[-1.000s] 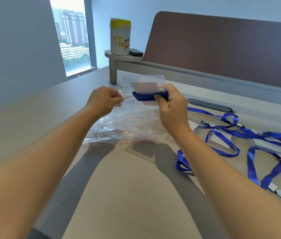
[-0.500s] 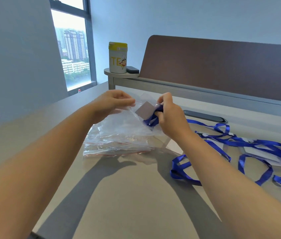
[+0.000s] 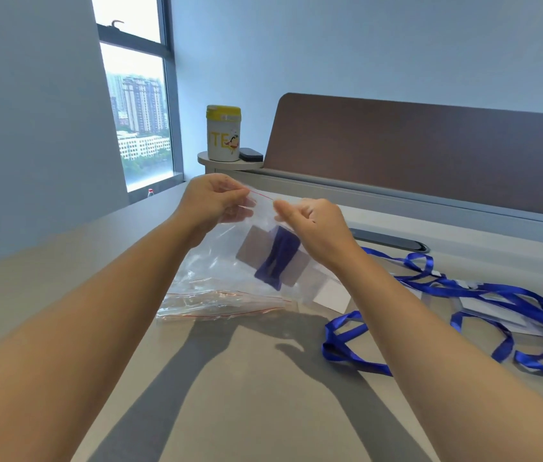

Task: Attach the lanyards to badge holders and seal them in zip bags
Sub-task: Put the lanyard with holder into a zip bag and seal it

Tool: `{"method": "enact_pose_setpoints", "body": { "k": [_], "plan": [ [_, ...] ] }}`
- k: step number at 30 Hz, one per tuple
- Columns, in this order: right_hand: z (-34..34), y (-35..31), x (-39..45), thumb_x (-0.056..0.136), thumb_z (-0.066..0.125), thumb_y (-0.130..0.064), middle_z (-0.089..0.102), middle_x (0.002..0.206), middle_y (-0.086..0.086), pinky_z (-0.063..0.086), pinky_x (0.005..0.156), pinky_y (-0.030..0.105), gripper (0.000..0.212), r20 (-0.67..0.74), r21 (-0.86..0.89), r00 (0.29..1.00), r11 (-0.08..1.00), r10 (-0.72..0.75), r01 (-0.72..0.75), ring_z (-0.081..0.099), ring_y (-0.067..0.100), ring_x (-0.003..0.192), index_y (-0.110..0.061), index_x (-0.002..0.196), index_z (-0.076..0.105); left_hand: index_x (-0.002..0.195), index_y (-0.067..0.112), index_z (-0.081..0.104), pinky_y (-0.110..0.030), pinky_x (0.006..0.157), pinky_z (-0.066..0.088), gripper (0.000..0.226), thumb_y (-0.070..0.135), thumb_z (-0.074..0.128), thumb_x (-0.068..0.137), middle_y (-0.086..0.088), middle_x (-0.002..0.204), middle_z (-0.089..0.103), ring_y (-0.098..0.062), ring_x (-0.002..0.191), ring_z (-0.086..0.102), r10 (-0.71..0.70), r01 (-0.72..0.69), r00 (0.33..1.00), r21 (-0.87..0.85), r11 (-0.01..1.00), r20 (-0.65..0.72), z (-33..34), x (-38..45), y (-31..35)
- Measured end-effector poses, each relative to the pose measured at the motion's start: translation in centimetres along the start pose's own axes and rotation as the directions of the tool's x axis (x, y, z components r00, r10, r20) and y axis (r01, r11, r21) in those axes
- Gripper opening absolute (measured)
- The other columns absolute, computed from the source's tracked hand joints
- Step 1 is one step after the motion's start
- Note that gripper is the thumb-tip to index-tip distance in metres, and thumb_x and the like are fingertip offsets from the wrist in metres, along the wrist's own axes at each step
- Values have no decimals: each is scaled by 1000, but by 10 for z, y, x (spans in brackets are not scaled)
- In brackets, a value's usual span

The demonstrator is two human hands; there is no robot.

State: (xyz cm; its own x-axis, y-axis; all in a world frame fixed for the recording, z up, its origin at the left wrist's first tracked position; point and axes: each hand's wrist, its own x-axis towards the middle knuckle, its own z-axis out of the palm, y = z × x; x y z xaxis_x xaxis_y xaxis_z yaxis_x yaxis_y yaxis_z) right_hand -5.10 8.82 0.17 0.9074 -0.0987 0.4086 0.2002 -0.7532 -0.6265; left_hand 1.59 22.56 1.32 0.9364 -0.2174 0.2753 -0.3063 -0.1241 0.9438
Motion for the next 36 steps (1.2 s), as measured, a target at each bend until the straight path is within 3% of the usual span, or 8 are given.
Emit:
{"method": "enact_pose_setpoints", "body": {
  "k": [3,5,9,12,15,19,27,36],
  "plan": [
    [0,1,3,87,54,-39,58,120,4,30,98,38,34,0,-289,999,956,-52,49,44,19,113,-11,95,72,76,15,55,-24,67,55,16,7,53,89,-9,92,63,-12,61,64,6,-6,1000,-3,1000,3,-1,-1,4],
    [-1,-1,3,87,56,-35,51,128,1,27,100,35,27,-82,-358,995,933,-60,27,39,17,120,-15,101,68,74,16,52,-22,66,54,17,6,53,89,-9,90,63,-11,63,65,12,-12,1000,15,1000,25,-1,-2,5],
    [0,-3,1,84,61,-34,48,129,1,27,102,35,40,-130,-261,991,965,-31,-4,40,19,120,-18,119,50,70,14,52,-24,76,52,19,4,55,86,-5,83,63,-14,71,63,29,-36,993,61,997,114,-2,-9,6],
    [2,-6,0,85,59,-32,63,115,2,28,98,36,29,-71,-157,998,987,4,-15,48,19,111,-14,109,62,69,13,56,-24,77,51,19,3,56,85,-3,75,62,-14,72,61,25,-38,987,83,996,157,-3,-16,6],
    [4,-6,-4,87,57,-27,68,107,6,31,99,39,24,-73,-93,997,995,18,-25,54,21,104,-10,100,70,77,5,61,-23,75,50,10,5,56,86,-1,75,59,-13,71,58,25,-36,994,98,995,106,-8,-19,6],
    [4,-9,-7,87,57,-24,69,109,7,35,103,44,24,-61,-75,997,996,39,-44,56,23,106,-10,102,70,96,-1,62,-22,75,49,14,6,57,86,-1,73,58,-13,68,55,70,-76,997,137,988,44,-15,-23,5],
    [5,-15,-14,86,59,-24,67,110,9,39,101,50,24,-18,33,998,997,67,-67,57,24,104,-7,101,68,92,2,62,-17,69,48,10,7,55,87,1,74,56,-10,68,53,113,-118,993,156,981,43,-11,-29,4],
    [19,-25,-10,87,58,-20,68,97,14,50,80,32,25,-41,96,999,995,17,-13,55,16,79,-1,100,67,97,-4,64,-17,71,48,17,7,55,87,0,73,57,-11,69,54,137,-152,987,209,966,82,-8,-29,-3]
  ]
}}
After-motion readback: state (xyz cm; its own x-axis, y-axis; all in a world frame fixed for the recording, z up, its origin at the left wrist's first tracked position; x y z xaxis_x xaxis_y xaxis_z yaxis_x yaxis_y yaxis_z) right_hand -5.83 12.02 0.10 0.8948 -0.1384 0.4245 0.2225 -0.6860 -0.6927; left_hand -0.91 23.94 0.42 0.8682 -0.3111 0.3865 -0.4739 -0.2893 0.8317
